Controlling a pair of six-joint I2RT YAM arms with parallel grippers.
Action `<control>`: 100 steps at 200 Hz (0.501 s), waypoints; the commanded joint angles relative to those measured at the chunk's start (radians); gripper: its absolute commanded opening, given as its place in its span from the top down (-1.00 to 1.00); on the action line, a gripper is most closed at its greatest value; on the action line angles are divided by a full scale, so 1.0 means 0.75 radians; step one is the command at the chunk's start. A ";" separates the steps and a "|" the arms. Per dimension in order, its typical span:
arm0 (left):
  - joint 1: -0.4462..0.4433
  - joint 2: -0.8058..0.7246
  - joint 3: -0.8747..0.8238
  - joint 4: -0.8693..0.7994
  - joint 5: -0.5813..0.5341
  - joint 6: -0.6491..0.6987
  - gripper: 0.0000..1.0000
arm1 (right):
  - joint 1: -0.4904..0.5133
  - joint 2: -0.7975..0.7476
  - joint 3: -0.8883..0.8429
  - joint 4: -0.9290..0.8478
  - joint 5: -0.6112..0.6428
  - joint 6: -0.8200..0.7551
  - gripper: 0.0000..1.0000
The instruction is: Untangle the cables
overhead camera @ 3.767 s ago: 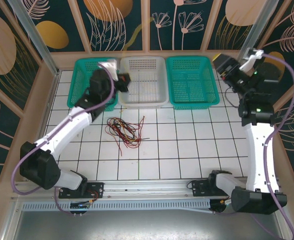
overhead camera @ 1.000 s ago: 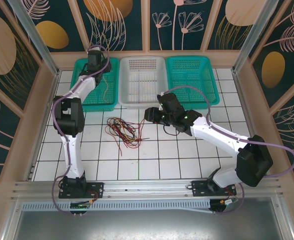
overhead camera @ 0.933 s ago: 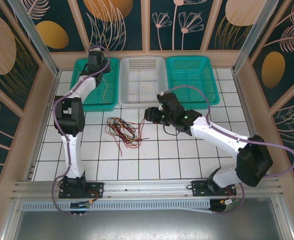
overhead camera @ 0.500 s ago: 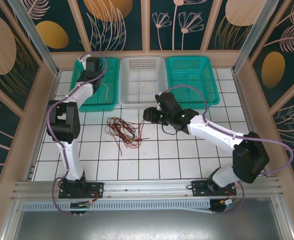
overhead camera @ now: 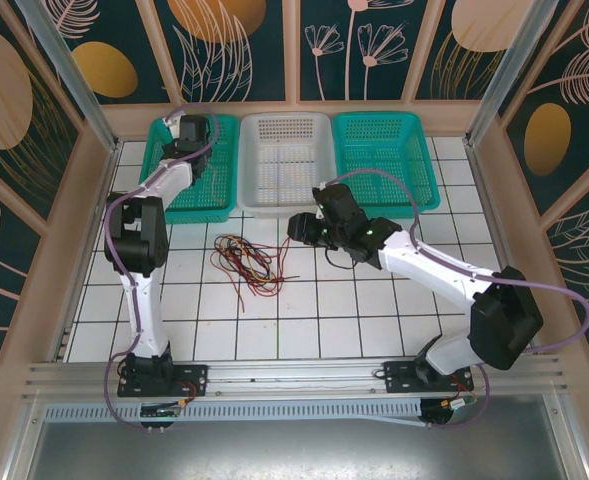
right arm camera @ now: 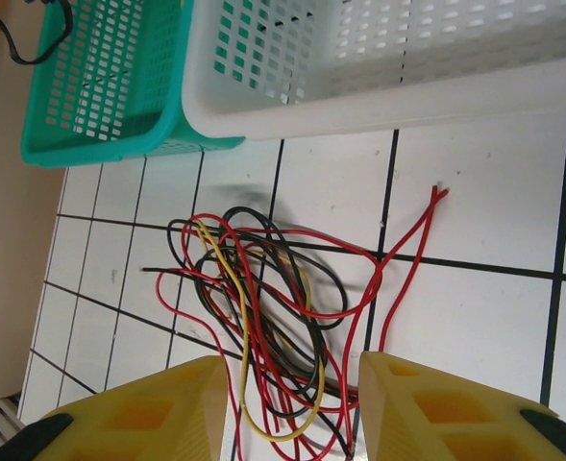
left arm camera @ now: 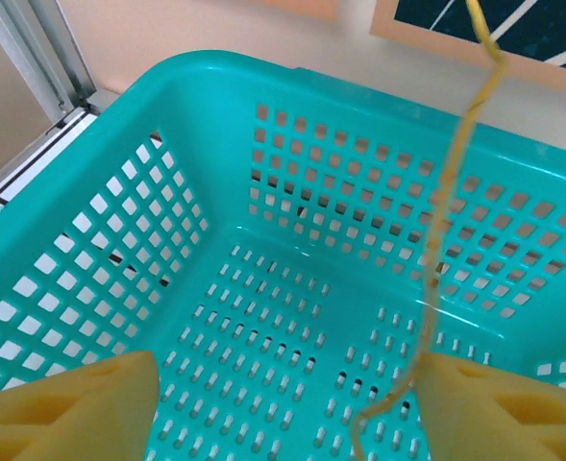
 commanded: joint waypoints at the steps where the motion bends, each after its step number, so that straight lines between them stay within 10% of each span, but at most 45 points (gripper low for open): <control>1: -0.002 -0.111 0.017 -0.046 -0.027 -0.023 -0.46 | 0.006 -0.032 0.024 0.040 0.032 -0.009 0.19; 100: -0.002 -0.880 -0.551 -0.126 0.404 -0.193 -0.58 | 0.067 0.009 -0.051 0.090 0.046 0.011 0.18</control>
